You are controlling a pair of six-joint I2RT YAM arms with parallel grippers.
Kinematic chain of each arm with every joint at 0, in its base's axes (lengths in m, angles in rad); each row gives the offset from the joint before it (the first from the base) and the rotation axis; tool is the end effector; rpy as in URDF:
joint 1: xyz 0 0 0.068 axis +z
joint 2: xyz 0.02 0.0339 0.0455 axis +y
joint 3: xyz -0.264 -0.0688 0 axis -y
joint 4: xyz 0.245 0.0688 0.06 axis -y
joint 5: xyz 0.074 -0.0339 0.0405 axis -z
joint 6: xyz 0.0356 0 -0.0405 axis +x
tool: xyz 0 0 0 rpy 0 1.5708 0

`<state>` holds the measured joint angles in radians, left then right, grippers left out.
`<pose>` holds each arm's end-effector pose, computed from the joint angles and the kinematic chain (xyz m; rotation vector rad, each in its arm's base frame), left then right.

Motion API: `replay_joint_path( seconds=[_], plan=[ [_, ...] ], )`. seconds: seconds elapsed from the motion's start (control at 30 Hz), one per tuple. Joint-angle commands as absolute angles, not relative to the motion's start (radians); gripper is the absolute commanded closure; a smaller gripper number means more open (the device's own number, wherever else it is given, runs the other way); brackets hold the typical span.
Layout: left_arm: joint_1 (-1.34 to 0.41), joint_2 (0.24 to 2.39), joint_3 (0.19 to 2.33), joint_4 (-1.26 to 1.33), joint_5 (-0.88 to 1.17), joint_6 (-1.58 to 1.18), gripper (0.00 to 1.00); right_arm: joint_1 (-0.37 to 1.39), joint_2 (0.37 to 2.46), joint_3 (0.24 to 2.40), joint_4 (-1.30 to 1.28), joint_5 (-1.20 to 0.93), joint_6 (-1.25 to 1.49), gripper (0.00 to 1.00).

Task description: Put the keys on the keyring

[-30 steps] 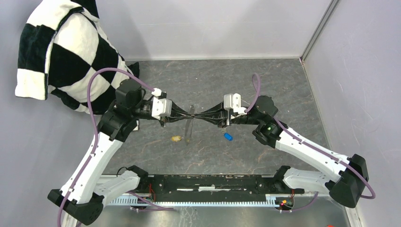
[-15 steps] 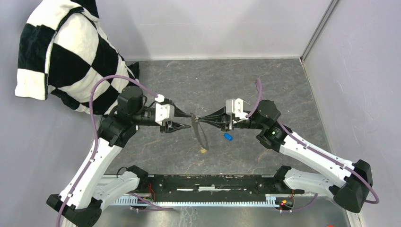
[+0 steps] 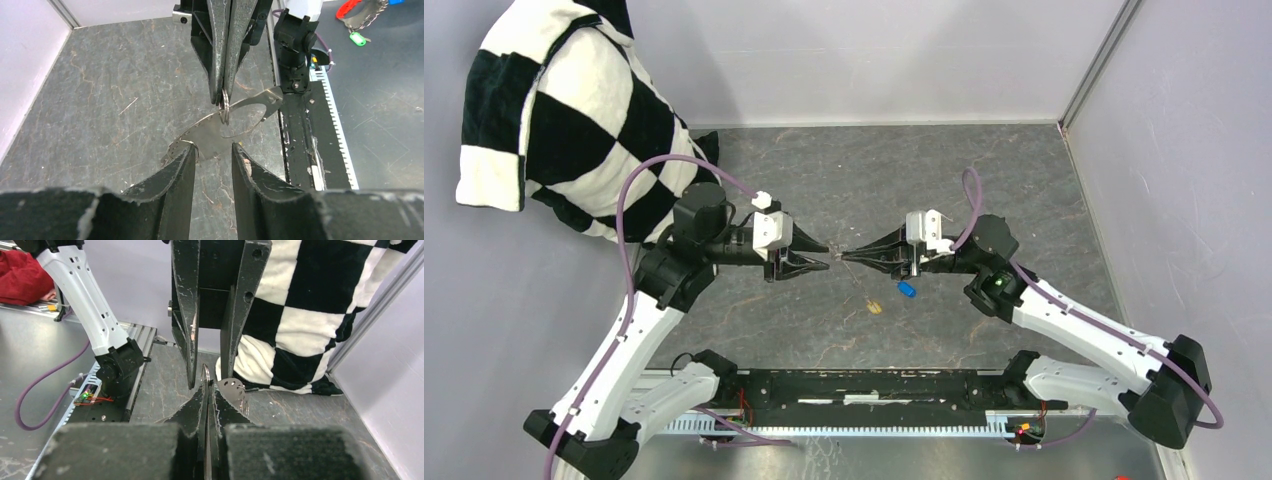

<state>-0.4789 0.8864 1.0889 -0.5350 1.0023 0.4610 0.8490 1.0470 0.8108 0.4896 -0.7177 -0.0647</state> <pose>0.1362 -0.1045 0.3957 1.3801 1.2318 -0.9549 0.1395 0.1940 0.3684 -1.1629 0.9076 1.1156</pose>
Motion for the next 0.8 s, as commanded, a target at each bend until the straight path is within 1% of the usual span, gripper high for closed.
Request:
replay_joint_path(
  seconds=[0.0, 0.3, 0.53, 0.7, 0.77],
  plan=[
    [-0.481, 0.892, 1.083, -0.486, 1.077, 0.393, 0.61, 0.854, 1.062, 0.792, 0.654, -0.739, -0.002, 0.99],
    [-0.48, 0.925, 1.109, -0.491, 1.144, 0.38, 0.6, 0.869, 1.095, 0.784, 0.677, -0.725, 0.027, 0.99],
    [-0.48, 0.924, 1.123, -0.536, 1.163, 0.421, 0.66, 0.878, 1.095, 0.775, 0.669, -0.677, 0.015, 0.99],
    [-0.48, 0.919, 1.131, -0.542, 1.158, 0.427, 0.67, 0.89, 1.097, 0.781, 0.625, -0.628, 0.009, 0.99],
    [-0.48, 0.916, 1.136, -0.548, 1.16, 0.429, 0.66, 0.89, 1.092, 0.778, 0.616, -0.604, -0.022, 0.99]
  ],
)
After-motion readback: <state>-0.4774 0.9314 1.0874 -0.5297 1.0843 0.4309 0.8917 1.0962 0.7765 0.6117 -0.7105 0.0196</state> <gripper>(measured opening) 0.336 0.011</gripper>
